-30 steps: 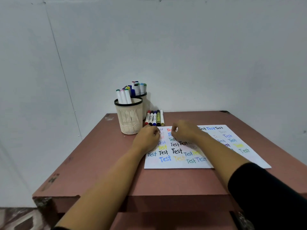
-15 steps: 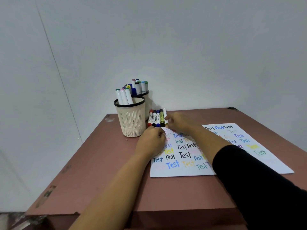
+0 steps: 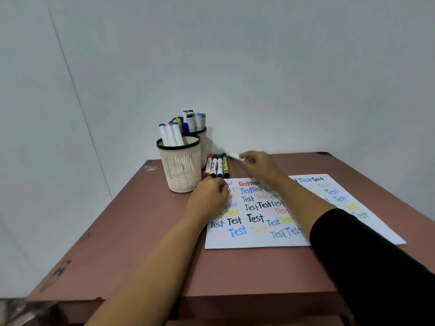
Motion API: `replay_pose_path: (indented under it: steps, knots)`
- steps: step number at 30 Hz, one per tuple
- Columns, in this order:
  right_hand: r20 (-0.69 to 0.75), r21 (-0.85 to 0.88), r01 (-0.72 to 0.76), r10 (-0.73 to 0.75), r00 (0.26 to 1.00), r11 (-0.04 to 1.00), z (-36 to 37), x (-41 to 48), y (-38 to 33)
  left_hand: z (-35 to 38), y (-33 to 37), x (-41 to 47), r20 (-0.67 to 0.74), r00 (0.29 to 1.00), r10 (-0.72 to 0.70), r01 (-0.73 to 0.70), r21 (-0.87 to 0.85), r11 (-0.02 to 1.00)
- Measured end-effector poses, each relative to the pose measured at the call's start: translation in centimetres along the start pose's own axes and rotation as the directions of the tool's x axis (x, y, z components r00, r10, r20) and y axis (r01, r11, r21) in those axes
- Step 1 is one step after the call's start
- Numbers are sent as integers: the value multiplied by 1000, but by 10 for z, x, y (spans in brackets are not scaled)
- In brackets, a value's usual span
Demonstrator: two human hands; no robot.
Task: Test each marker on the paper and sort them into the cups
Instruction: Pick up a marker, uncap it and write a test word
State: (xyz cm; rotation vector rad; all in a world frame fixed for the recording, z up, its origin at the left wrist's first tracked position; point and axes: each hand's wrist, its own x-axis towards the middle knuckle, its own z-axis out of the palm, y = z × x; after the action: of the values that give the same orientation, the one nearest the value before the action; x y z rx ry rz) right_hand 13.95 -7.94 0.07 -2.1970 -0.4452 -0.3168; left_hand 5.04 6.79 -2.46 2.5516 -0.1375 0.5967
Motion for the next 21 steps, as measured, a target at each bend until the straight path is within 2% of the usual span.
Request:
replay_pose_path:
  steps: [3,8,12,17,21]
  knots:
    - [-136,168,-17,41,990,986,-13,-7,-2,-2,2,-2,-12,1000,4,-4,-14,1000]
    - [-301,311,23,76,950,950,-36,-24,-8,-3,3,-3,-49,999,-1,-1,-41,999]
    - [-390,562,67,194,900,824,-51,-43,-18,-5,7,-7,-141,989,51,-64,-87,994]
    - [-385,687,31,328,862,726,-52,-71,-24,-7,10,-11,-189,958,215,-231,-68,971]
    - [-276,770,-22,364,889,637,-42,-83,-22,-5,12,-14,-147,949,280,-291,-59,955]
